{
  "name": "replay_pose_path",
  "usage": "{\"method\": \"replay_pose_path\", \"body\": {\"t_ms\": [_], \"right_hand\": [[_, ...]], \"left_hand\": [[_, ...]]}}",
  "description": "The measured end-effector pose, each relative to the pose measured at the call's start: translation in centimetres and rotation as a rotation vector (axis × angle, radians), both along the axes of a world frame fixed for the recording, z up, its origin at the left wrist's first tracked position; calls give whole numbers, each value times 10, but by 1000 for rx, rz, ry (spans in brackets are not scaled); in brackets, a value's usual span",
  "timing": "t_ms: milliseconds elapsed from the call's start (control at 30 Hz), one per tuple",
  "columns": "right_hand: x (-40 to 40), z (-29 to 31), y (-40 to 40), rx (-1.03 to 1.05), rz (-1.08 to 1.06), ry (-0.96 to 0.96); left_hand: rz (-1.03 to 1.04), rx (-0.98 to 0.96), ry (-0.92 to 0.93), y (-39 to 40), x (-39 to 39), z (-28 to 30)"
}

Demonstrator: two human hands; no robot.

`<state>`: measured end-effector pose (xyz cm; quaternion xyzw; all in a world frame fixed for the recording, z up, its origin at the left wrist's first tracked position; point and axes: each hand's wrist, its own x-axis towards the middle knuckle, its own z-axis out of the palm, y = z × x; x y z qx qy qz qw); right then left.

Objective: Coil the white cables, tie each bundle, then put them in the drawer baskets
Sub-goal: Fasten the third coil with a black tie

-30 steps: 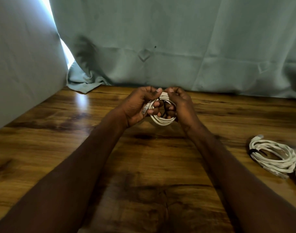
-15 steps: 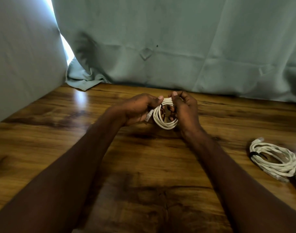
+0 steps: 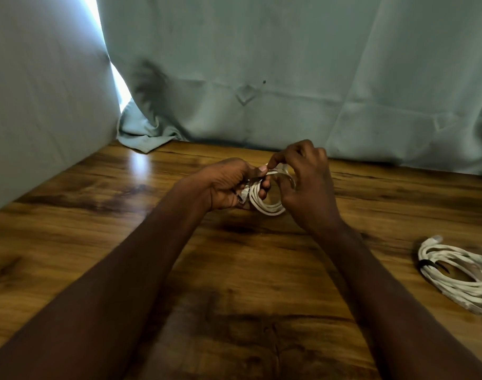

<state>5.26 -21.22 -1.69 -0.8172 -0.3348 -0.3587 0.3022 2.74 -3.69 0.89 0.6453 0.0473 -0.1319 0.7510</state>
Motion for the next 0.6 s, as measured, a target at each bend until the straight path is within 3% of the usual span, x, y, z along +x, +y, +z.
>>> {"method": "replay_pose_path", "body": {"t_ms": [300,500,600], "right_hand": [[-5,-2,3,-28,307,101],[-2,-5,6,59,291,112],[-3,-3,2,118,316,187]], "left_hand": [[85,-31,14,-1,0,0],[157,5,-74,-4,2,-4],[193,120,-181,-4,4,-6]]}}
